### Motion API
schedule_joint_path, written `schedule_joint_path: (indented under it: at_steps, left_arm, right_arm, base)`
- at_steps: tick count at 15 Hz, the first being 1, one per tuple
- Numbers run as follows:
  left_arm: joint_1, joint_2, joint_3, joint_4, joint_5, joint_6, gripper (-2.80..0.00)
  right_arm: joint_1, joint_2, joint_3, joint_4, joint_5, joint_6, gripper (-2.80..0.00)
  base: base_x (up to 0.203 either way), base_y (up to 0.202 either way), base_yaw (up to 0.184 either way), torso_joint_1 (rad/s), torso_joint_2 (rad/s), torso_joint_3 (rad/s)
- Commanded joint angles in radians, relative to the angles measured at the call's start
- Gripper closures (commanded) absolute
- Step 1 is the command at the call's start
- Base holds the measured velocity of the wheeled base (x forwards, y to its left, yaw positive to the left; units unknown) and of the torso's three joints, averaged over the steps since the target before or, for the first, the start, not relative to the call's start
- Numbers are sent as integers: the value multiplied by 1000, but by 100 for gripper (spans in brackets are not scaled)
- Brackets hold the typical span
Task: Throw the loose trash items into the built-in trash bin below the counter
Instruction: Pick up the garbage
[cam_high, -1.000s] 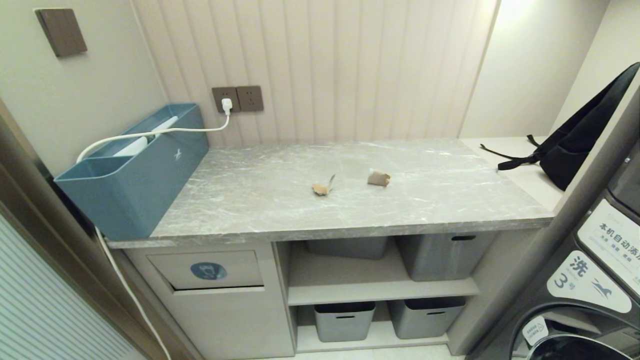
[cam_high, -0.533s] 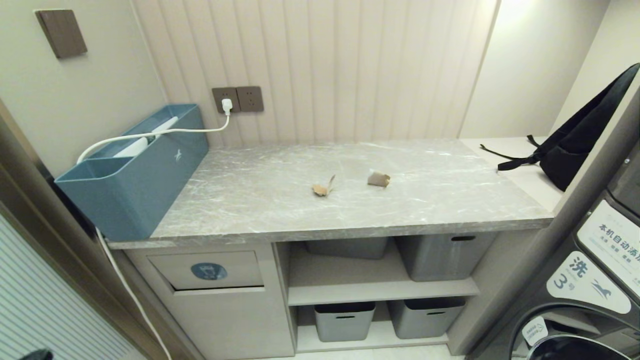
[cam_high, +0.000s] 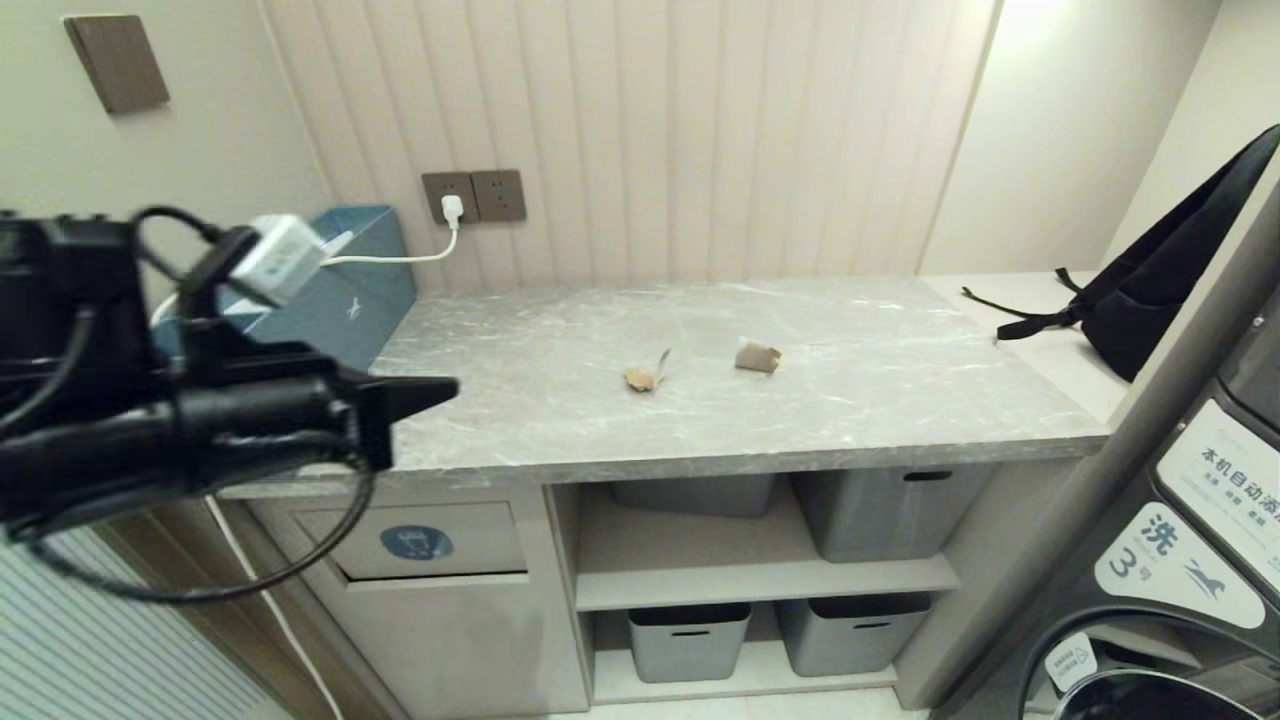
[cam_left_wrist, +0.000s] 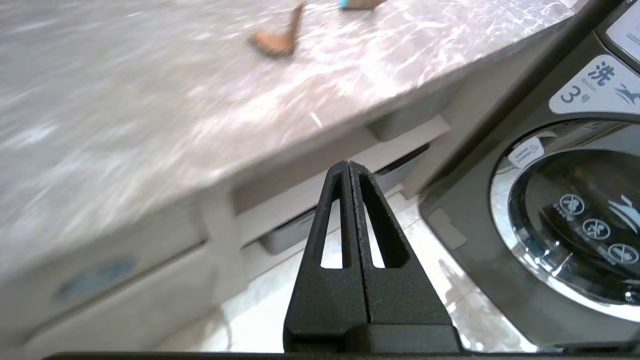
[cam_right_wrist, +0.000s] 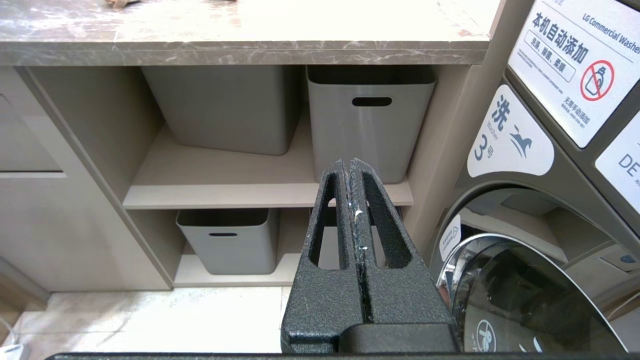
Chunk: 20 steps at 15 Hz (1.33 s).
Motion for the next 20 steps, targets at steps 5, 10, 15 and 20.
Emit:
schedule_joint_path:
  at_steps: [5, 10, 15, 20]
  left_arm:
    - [-154, 668, -383, -281, 167, -27, 0]
    - [-158, 967, -539, -754, 207, 5, 0]
    - [-139, 1068, -727, -764, 208, 73, -280]
    - [-131, 1127, -858, -637, 220, 150, -280]
  right_arm:
    - [0, 1, 0, 0, 1, -1, 0]
    - [0, 1, 0, 0, 1, -1, 0]
    - [0, 1, 0, 0, -1, -1, 0]
    - [0, 1, 0, 0, 1, -1, 0]
  base:
    - [0, 0, 0, 0, 0, 0]
    - [0, 0, 0, 0, 0, 0]
    - [0, 0, 0, 0, 0, 0]
    - [0, 0, 0, 0, 0, 0]
